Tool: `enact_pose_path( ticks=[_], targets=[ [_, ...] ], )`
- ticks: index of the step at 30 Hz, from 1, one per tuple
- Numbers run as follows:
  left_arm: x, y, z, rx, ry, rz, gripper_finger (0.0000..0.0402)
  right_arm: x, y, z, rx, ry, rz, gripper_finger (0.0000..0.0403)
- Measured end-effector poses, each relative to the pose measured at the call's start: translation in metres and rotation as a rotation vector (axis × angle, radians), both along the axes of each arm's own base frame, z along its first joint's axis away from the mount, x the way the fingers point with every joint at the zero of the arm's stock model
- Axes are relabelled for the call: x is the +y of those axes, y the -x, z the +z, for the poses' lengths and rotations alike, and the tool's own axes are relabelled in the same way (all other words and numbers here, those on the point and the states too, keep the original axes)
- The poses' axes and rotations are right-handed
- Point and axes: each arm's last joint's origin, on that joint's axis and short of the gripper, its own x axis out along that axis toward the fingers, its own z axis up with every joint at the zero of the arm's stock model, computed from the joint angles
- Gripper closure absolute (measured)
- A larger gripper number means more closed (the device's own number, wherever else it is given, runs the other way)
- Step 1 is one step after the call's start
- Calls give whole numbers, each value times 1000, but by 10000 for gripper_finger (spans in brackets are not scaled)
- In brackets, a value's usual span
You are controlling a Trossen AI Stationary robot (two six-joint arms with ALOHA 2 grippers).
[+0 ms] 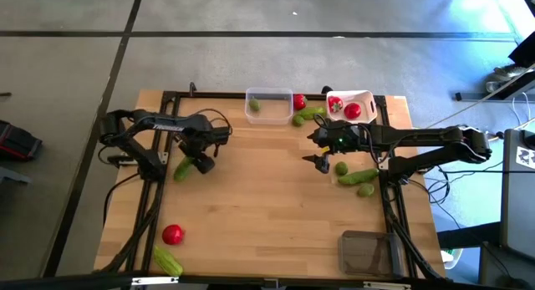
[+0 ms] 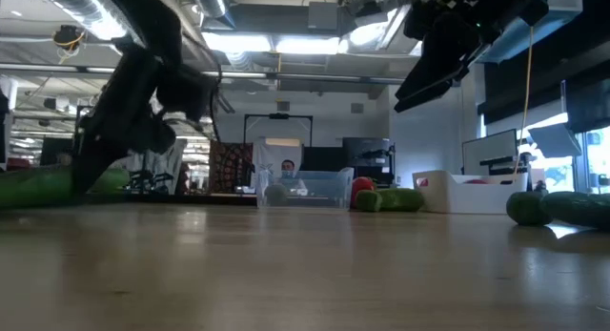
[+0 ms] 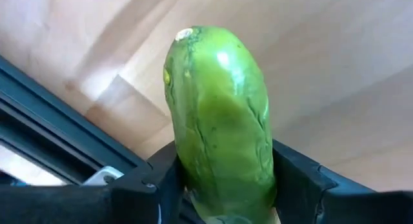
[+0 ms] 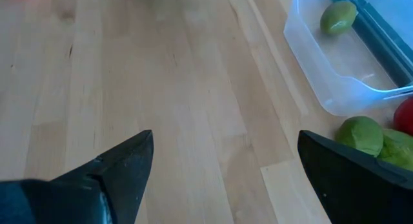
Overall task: Sort produce into baskets
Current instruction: Put the green cucumber into the black bin
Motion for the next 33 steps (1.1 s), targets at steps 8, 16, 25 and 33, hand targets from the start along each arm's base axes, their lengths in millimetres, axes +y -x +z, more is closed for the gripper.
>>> enact_pose_path(
  ticks=[8, 16, 25, 33],
  targets=[
    [-10, -5, 32, -196, -74, -42, 219, 0, 0, 0, 0, -1, -1, 40],
    [-19, -11, 56, -457, -152, -101, 218, 0, 0, 0, -1, -1, -1, 40],
    [-28, -32, 81, -821, -253, -262, 218, 0, 0, 0, -3, 0, -1, 40],
    [-30, -53, 97, -1068, -357, -402, 218, 0, 0, 0, -4, -1, -1, 40]
  ],
)
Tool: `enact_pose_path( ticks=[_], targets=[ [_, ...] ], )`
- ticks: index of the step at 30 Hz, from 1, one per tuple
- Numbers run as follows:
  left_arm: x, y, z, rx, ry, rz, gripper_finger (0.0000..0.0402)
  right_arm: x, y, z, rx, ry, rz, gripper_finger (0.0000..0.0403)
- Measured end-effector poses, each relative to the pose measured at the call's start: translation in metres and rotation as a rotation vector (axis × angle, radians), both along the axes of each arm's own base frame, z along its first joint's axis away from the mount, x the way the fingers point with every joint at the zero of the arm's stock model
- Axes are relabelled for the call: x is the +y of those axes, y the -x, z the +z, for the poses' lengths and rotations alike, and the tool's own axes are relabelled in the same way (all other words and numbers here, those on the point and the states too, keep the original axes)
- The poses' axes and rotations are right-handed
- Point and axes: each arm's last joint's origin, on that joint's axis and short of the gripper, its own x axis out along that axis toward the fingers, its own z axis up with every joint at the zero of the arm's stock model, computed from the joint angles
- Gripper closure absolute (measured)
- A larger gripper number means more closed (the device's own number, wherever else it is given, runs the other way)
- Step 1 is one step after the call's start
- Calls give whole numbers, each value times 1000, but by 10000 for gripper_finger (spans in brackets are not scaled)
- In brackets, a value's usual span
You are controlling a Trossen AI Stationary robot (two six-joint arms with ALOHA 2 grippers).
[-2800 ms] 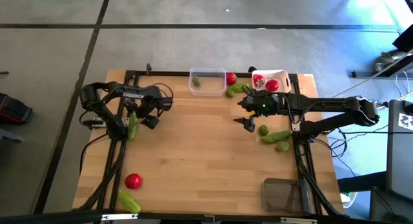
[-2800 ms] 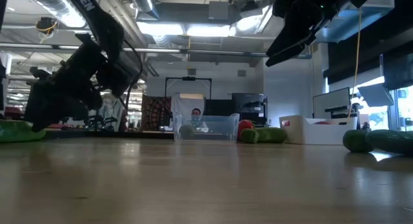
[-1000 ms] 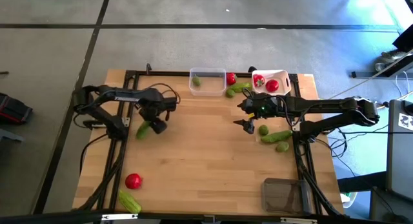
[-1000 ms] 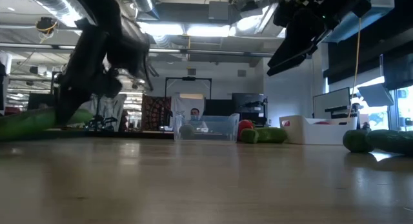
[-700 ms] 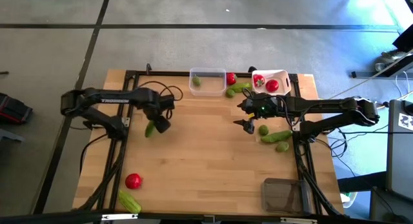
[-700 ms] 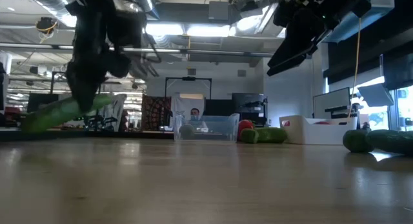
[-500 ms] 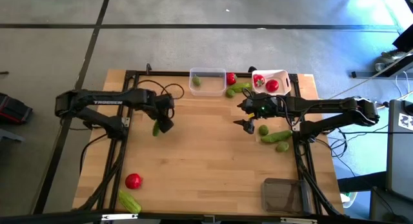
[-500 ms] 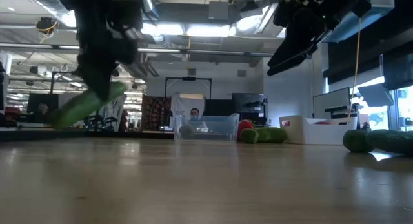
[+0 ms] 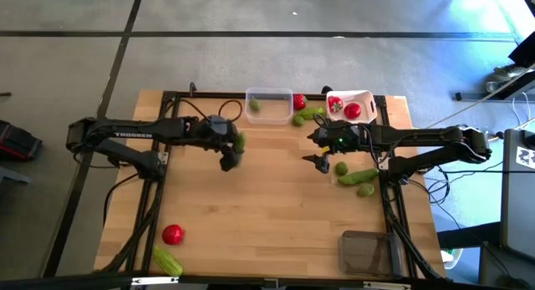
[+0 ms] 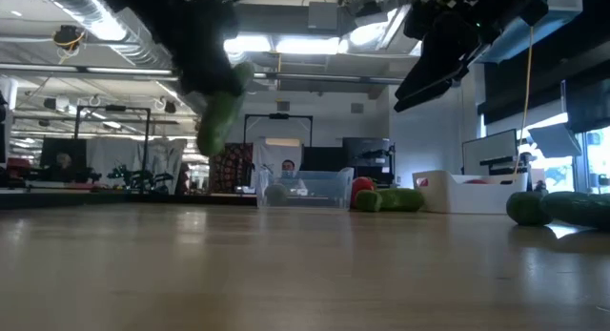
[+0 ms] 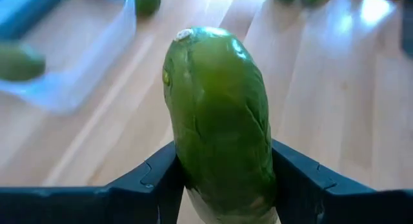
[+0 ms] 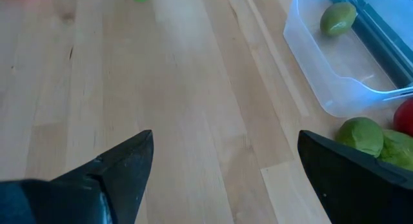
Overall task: Sort produce into baskets
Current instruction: Put the green cucumber into the black bin
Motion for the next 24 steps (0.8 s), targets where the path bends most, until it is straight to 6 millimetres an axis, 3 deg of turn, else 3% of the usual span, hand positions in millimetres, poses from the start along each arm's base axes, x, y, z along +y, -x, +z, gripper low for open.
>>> enact_pose_path(
  ticks=[11, 24],
  targets=[
    [2, -14, 19, -226, -117, -58, 218, 0, 0, 0, -7, 1, 0, 40],
    [-12, -51, 23, -470, -249, -170, 218, 0, -27, 2, -362, -40, 64, 40]
  ],
)
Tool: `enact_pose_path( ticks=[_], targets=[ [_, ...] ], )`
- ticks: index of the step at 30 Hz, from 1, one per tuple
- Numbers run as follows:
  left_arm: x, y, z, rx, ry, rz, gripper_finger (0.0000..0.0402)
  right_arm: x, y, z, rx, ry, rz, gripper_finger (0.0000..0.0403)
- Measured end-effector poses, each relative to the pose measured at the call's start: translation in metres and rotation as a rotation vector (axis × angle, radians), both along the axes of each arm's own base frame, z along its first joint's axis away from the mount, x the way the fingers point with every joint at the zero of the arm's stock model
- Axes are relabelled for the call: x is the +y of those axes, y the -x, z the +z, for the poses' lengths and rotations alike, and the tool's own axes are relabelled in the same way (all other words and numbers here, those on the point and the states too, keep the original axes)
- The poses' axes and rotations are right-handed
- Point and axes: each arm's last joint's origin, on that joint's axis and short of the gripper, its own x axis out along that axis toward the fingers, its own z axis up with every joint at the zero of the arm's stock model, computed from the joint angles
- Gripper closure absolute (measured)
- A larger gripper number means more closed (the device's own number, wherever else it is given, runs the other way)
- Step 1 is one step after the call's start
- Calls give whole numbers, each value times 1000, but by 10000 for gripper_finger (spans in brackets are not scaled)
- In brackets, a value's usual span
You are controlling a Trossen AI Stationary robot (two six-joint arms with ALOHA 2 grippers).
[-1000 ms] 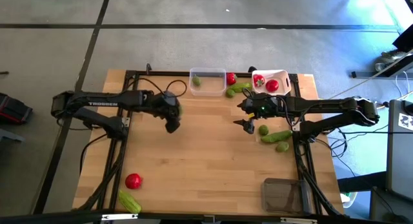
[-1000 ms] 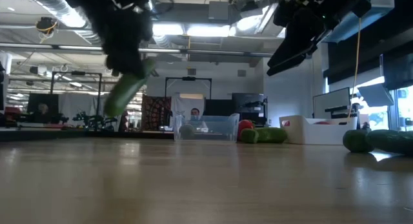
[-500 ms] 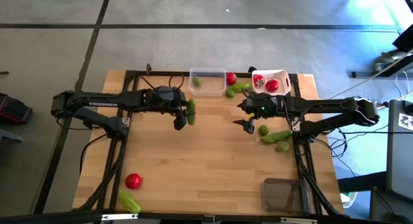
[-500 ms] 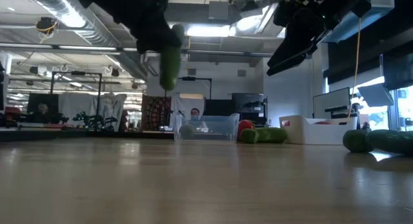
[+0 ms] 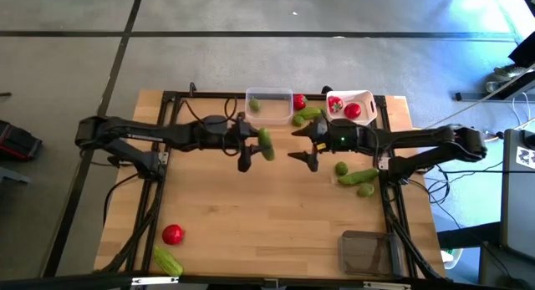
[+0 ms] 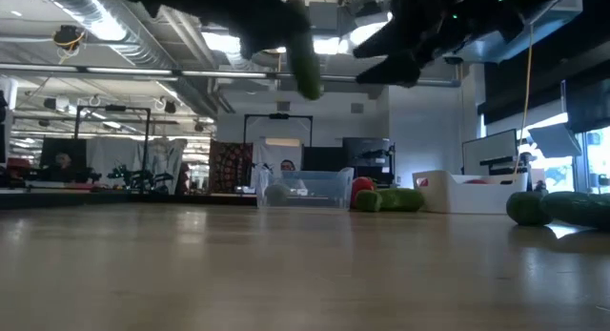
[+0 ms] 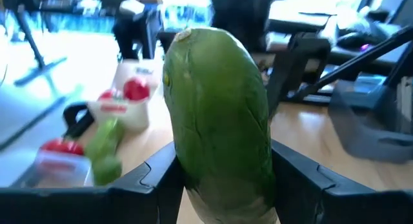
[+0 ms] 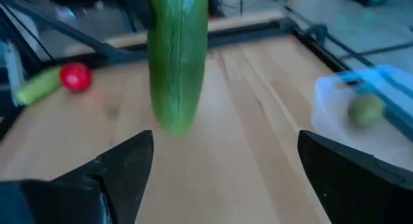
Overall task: Sort produce into baskets
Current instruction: Put the green cucumber into the black bin
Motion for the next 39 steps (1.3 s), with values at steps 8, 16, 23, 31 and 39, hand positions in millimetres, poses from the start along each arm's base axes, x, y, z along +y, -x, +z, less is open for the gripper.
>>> enact_pose_path(
  ticks=[8, 16, 23, 31, 39],
  targets=[
    [-6, -15, -5, -73, -43, -34, 218, 0, -26, -13, -109, -45, 123, 40],
    [-7, -20, -6, -117, -51, -36, 218, 0, -42, -23, -187, -74, 171, 69],
    [-7, -20, -4, -129, -47, -34, 217, -1, -43, -22, -207, -52, 170, 206],
    [-5, -20, -3, -141, -28, -12, 187, -1, -43, -22, -205, 6, 177, 316],
    [-5, -12, -3, -78, 49, 3, 118, -2, -43, -24, -176, 43, 139, 295]
  ],
)
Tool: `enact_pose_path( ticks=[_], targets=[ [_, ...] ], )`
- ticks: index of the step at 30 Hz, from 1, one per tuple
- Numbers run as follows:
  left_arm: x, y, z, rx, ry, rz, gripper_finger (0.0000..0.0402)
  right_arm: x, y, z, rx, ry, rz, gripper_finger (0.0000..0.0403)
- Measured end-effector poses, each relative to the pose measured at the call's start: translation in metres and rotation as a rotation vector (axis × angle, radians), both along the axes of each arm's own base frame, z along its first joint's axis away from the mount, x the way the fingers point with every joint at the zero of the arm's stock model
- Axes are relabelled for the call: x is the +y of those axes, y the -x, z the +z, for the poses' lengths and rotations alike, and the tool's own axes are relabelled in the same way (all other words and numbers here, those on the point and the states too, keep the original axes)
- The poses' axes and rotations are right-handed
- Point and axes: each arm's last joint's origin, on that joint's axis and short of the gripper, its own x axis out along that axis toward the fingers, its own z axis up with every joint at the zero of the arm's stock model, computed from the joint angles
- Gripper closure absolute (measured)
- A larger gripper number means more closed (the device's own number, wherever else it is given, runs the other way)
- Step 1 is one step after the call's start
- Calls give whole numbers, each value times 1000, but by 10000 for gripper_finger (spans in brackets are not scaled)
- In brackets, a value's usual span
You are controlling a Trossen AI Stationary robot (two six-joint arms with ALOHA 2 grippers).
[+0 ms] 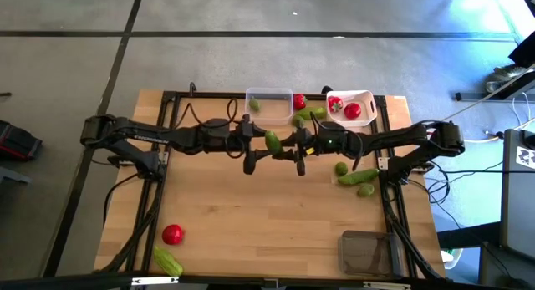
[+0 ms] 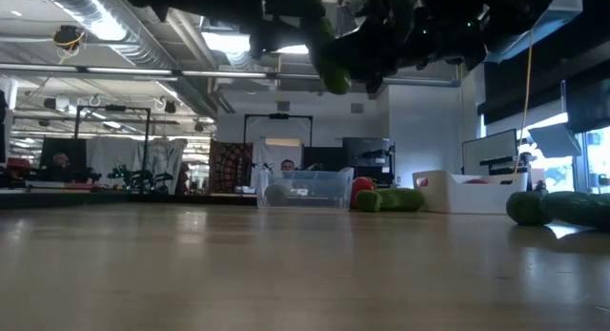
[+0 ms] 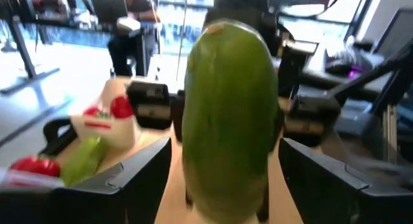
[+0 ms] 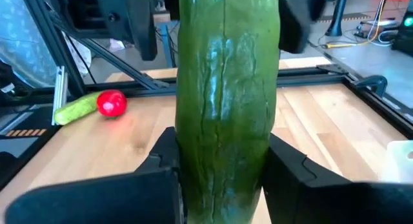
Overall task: Sort produce into baskets
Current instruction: Put the green cucumber into the black bin
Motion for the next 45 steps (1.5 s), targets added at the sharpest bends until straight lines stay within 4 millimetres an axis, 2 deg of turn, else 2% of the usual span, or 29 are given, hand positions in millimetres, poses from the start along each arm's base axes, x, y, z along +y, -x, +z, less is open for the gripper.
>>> enact_pose_path(
  ticks=[7, 11, 16, 19, 22, 30, 38, 45],
  targets=[
    [-1, 26, 4, 166, 41, 10, 115, -7, 2, -2, 29, 21, -31, 295],
    [-2, 39, 3, 262, 52, 13, 115, -18, 4, -5, 63, 38, -77, 293],
    [-4, 45, -4, 348, 76, 24, 115, -36, 10, -9, 114, 39, -139, 293],
    [-8, 47, -15, 369, 41, -2, 115, -49, 11, -7, 174, 54, -174, 293],
    [-11, 51, -22, 351, 20, -18, 115, -60, 9, 3, 237, 99, -222, 293],
    [-12, 74, -16, 217, 12, -15, 115, -87, 11, 28, 310, 163, -310, 293],
    [-13, 98, -13, 155, 9, -14, 115, -99, 14, 36, 301, 168, -321, 293],
    [-13, 112, -22, 130, 20, -4, 115, -113, 23, 52, 459, 188, -368, 292]
  ],
)
